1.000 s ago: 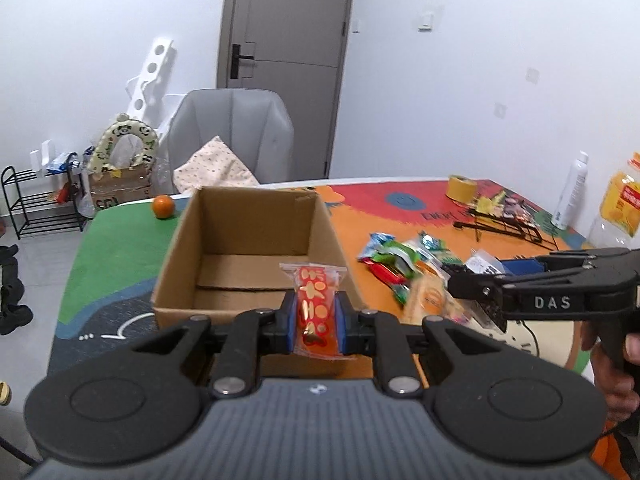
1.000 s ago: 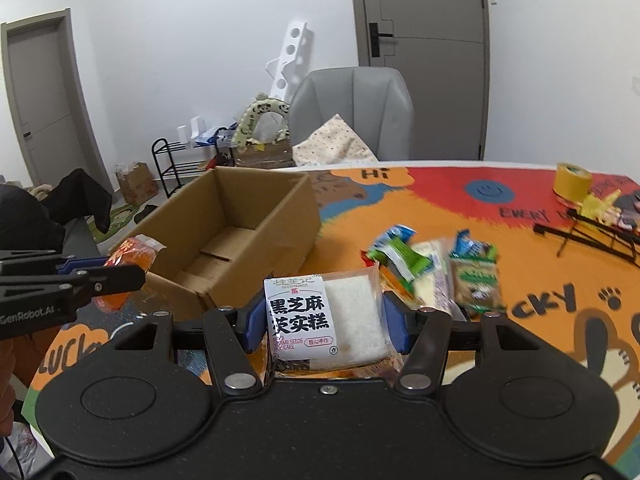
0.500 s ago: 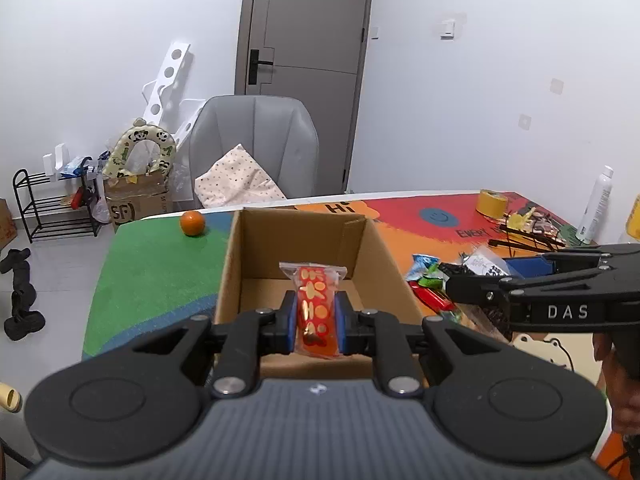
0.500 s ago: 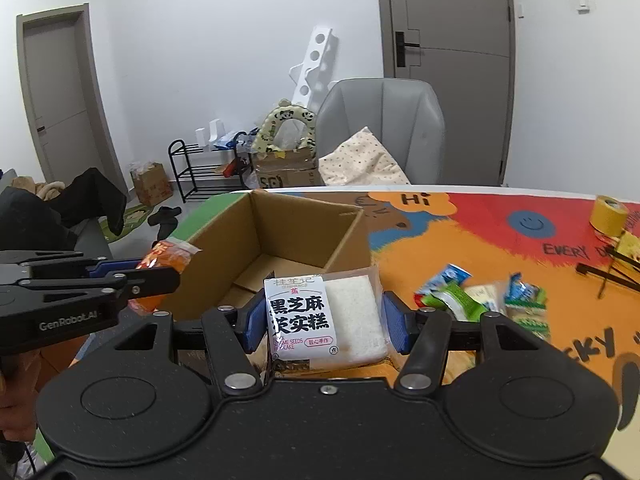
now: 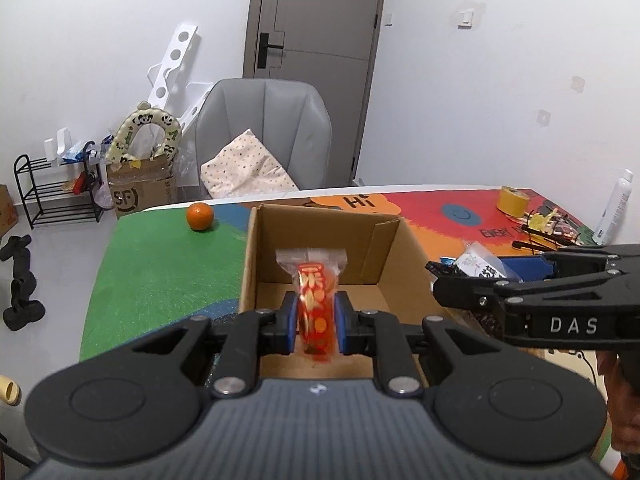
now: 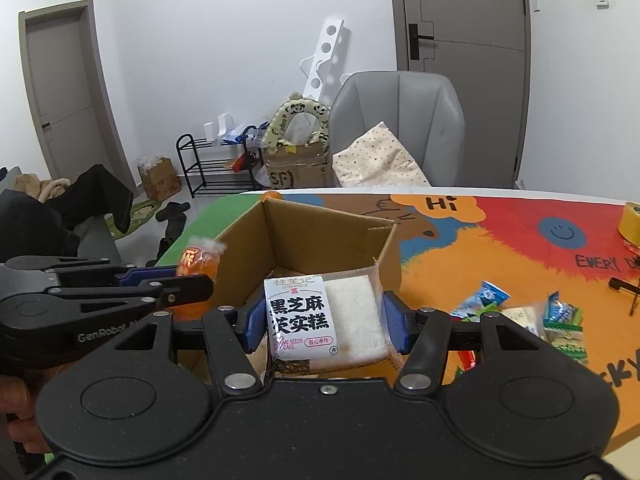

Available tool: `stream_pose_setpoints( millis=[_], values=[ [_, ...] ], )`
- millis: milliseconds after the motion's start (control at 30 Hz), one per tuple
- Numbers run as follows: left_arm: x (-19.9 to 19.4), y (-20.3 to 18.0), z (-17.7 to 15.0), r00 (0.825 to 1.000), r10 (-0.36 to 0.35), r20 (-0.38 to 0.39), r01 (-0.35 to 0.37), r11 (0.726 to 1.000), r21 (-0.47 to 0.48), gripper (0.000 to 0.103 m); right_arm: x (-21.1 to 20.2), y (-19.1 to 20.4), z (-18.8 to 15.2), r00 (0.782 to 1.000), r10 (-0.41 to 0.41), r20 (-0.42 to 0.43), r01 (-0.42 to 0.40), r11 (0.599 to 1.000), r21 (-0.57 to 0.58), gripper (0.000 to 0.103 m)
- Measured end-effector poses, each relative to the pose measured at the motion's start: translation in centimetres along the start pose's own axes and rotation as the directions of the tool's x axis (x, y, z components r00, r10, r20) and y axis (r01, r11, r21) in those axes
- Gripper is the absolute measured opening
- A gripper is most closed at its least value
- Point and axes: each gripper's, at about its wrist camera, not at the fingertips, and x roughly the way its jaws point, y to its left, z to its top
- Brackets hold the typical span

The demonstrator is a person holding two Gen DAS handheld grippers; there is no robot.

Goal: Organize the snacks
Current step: 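Open both tools to drop the red and white packets into the cardboard box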

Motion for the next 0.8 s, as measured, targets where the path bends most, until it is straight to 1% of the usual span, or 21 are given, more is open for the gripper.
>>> stream_pose_setpoints(
  millis=[167,200,267,333,400,433,467,500,533,600,667,800],
  values=[
    [0.6,0.4,0.5,1.000,-0.002,-0.007,0.002,1.000,-0.002,0.019,1.0,0.0,0.4,1.000,0.008,-0.013,-0.008,1.000,0.008,0.056],
    [0.6,0.5,0.6,1.000,0.010,-0.009,-0.010,1.000,-0.003,0.022,1.2,0.0,0.5,1.000,0.015,-0.014,-0.015,1.000,0.014,0.056],
    [0.4,0.9,0.6,0.999,0.030,-0.012,-0.030,0.999,-0.019,0.024,1.3,-0.1,0.5,0.999,0.033,-0.013,-0.032,0.999,0.027,0.056],
    [0.0,1.3,0.6,1.000,0.025,-0.011,-0.025,0.999,-0.042,0.029,1.6,0.0,0.7,0.999,0.045,-0.014,-0.045,0.998,0.040,0.057],
    [-0.5,1.9,0.4,0.999,0.034,-0.008,-0.035,0.998,-0.060,0.039,1.8,0.2,0.8,0.999,0.052,-0.011,-0.052,0.998,0.042,0.057],
    [-0.8,2.0,0.3,0.999,0.041,-0.003,-0.042,0.997,-0.067,0.042,1.9,0.3,0.9,0.998,0.056,-0.011,-0.056,0.997,0.043,0.058],
    [-1.0,2.1,0.2,0.999,0.045,0.002,-0.045,0.996,-0.074,0.047,2.0,0.4,0.9,0.998,0.063,-0.010,-0.063,0.997,0.047,0.060],
    [-1.3,2.3,0.2,0.999,0.047,0.006,-0.046,0.996,-0.080,0.053,2.0,0.5,0.9,0.997,0.072,-0.009,-0.071,0.996,0.054,0.063],
    [-1.5,2.4,0.1,0.999,0.049,0.009,-0.048,0.995,-0.086,0.057,2.0,0.5,0.9,0.997,0.076,-0.006,-0.075,0.995,0.058,0.067],
    [-2.0,2.6,-0.2,0.998,0.056,0.016,-0.055,0.994,-0.094,0.069,1.7,0.5,0.8,0.996,0.084,0.001,-0.084,0.994,0.065,0.068],
    [-2.2,2.7,-0.2,0.998,0.062,0.020,-0.060,0.993,-0.105,0.076,1.3,0.3,0.8,0.997,0.078,0.015,-0.079,0.994,0.073,0.070],
    [-2.8,2.6,-0.9,0.997,0.070,0.029,-0.066,0.991,-0.116,0.087,0.3,-0.5,0.6,0.998,0.058,0.029,-0.061,0.993,0.099,0.080]
  ],
)
